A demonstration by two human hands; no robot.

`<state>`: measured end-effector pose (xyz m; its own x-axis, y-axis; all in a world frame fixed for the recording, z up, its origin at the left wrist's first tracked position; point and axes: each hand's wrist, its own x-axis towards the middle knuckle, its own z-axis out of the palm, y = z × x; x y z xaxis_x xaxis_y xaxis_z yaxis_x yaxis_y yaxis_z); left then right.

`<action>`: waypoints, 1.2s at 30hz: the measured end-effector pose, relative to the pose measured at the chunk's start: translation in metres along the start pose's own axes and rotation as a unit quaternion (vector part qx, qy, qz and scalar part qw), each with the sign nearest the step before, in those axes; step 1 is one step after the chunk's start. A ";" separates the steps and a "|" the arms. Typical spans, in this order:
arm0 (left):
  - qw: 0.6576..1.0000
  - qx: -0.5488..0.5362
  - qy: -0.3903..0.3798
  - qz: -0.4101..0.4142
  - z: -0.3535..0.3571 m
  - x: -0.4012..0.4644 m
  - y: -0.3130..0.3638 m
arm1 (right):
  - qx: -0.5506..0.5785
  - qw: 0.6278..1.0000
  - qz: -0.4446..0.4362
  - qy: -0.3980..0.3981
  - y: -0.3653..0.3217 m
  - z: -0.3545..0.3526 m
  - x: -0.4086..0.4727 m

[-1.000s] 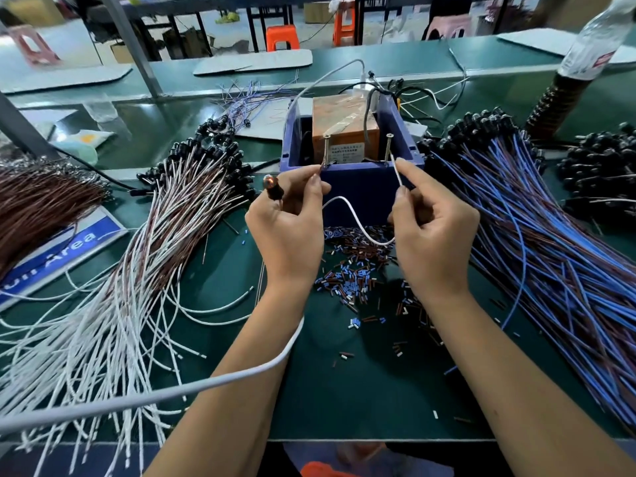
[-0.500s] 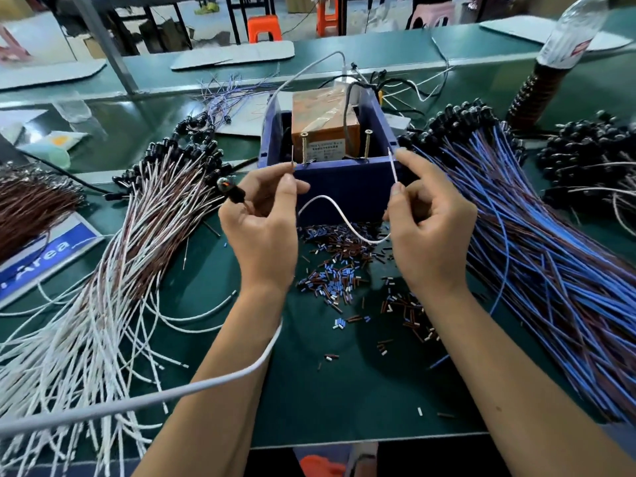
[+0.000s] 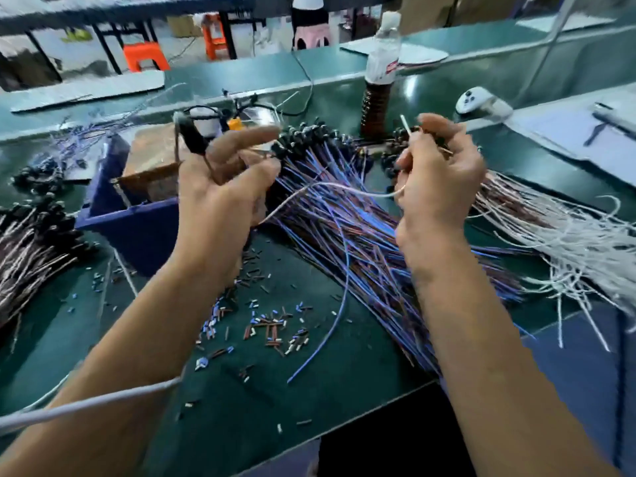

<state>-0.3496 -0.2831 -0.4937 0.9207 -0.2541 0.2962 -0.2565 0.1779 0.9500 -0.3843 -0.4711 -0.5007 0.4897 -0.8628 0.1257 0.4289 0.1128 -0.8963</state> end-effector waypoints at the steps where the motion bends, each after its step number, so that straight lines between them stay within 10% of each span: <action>1: 0.997 -0.057 -0.013 -0.053 0.020 0.013 0.007 | -0.018 0.997 -0.028 0.064 -0.013 -0.013 0.014; 5: 0.936 -0.252 -0.083 -0.230 0.099 0.053 0.026 | -0.327 0.908 -0.166 0.202 -0.051 -0.065 0.059; 9: 0.907 -0.277 -0.138 -0.287 0.181 0.068 0.019 | -0.523 0.774 -0.319 0.161 -0.068 -0.083 0.062; 13: 0.919 -0.146 -0.169 -0.325 0.222 0.070 -0.002 | -0.490 0.821 -0.267 -0.120 -0.059 -0.101 0.073; 17: 0.940 -0.075 -0.151 -0.295 0.228 0.076 -0.017 | -0.440 0.850 -0.178 -0.227 -0.048 -0.116 0.079; 26: 0.938 -0.006 -0.163 -0.307 0.206 0.095 -0.047 | -0.514 0.806 -0.212 -0.201 -0.099 -0.165 0.111; 36: 0.890 -0.192 -0.142 -0.390 0.247 0.099 -0.068 | -0.629 0.747 -0.194 -0.091 -0.084 -0.200 0.121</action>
<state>-0.3138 -0.5549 -0.5047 0.6497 -0.6624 -0.3730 0.5964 0.1399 0.7904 -0.5132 -0.6834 -0.4955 0.6585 -0.6153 0.4334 -0.4315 -0.7805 -0.4524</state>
